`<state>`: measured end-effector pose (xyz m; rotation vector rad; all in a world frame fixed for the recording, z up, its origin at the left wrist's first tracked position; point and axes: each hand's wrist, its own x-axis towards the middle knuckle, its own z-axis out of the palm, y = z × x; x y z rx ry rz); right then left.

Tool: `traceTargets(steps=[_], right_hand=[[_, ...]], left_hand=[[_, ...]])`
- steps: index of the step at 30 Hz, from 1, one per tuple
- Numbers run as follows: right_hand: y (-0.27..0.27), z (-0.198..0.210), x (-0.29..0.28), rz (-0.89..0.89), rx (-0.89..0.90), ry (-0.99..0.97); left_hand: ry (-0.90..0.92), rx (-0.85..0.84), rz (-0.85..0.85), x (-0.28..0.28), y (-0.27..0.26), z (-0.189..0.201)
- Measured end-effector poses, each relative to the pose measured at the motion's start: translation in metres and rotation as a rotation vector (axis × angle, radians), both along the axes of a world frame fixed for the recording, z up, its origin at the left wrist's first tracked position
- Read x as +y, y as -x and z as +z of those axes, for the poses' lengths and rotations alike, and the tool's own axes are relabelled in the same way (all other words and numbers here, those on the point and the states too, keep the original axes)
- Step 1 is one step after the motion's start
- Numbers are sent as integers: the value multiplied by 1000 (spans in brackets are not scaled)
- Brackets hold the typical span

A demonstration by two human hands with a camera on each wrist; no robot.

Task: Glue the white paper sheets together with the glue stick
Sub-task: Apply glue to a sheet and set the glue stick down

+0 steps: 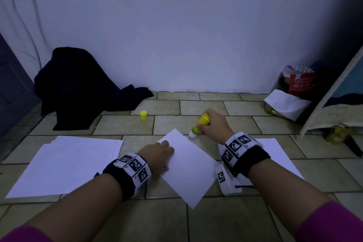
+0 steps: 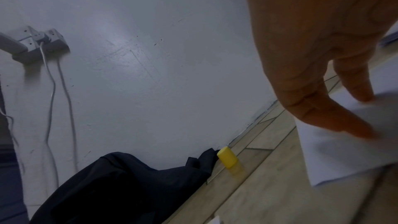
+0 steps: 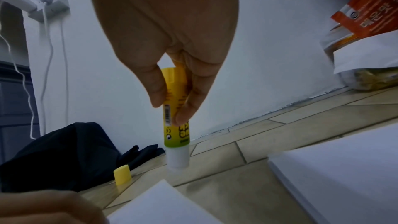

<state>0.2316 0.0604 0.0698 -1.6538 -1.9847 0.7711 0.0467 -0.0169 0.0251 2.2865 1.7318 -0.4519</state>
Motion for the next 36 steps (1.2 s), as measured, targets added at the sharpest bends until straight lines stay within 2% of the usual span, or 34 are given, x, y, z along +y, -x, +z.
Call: traceTargets(steps=[10,15,26,36], right_hand=[[54,-6,0,161,-93,48],[61,-2,3,232,-180,58],[12,19,-16,410,-502,105],[-36,29,-33,467,-634,190]], left_hand=[[20,-12,-6,-4,5,-2],[32,-27,8,-1,7,-1],[25,-41,33,10,15,-3],[21,-39,26,11,18,-4]])
